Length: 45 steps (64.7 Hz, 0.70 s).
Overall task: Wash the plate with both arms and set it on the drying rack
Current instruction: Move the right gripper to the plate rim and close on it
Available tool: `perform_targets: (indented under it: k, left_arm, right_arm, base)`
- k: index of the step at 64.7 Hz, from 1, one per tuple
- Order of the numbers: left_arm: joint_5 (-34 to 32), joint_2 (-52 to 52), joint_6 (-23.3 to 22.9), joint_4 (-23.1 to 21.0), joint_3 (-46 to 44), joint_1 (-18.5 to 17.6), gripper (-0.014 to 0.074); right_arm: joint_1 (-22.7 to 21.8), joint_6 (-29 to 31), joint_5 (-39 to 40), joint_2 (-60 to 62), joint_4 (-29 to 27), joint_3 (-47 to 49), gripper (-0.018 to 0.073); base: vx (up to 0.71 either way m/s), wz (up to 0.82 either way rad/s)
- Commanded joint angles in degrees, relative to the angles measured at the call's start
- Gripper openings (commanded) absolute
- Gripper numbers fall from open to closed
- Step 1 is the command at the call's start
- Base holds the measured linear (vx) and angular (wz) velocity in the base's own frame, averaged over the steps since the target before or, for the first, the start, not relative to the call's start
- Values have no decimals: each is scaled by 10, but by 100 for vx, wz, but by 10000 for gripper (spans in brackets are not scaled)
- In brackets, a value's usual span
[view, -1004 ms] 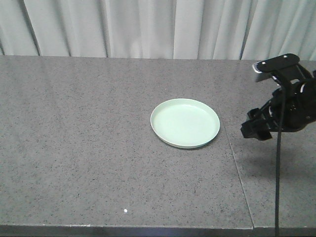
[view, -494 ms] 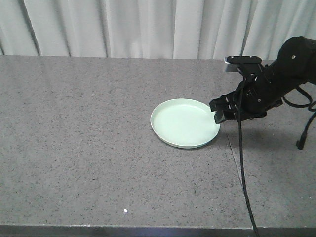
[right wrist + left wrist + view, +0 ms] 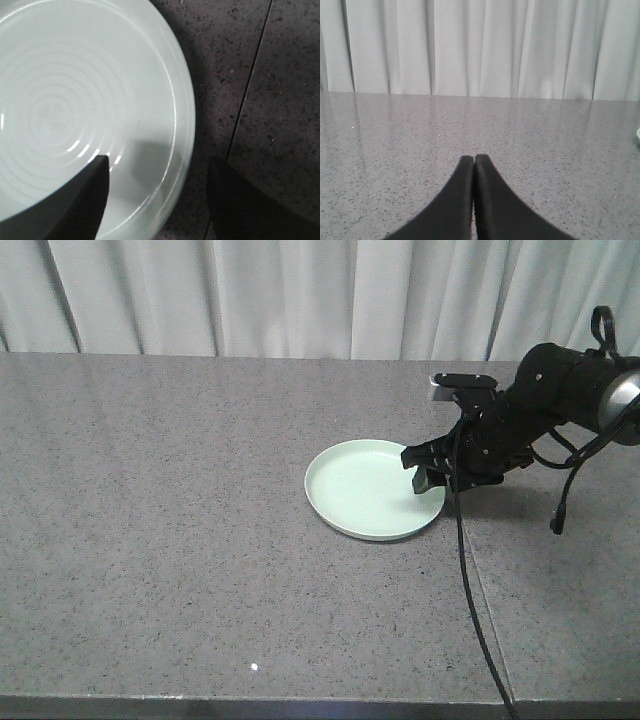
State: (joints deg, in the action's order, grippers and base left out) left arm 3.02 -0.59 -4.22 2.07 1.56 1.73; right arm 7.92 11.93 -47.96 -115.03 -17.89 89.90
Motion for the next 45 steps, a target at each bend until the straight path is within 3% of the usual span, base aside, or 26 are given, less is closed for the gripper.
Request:
perform_targets:
  k: [1,12,32,45]
  left_arm:
    - [-42,-9,-2,-5,-15,-3,-6]
    - [-42,-9,-2,-5,-15,-3,-6]
    - [-42,-9,-2,-5,-15,-3,-6]
    - [-42,-9,-2,-5,-15,-3,-6]
  right_arm:
    - [-1,1,29,23,-11,19,382]
    - [-1,1,37,17,-10,19,283]
    - [-1,1,40,17,-9,19,25]
    - [-1,1,40,17,-8,19,-8]
  base:
    - [0,0]
    - [0,0]
    - [0,0]
    - [0,0]
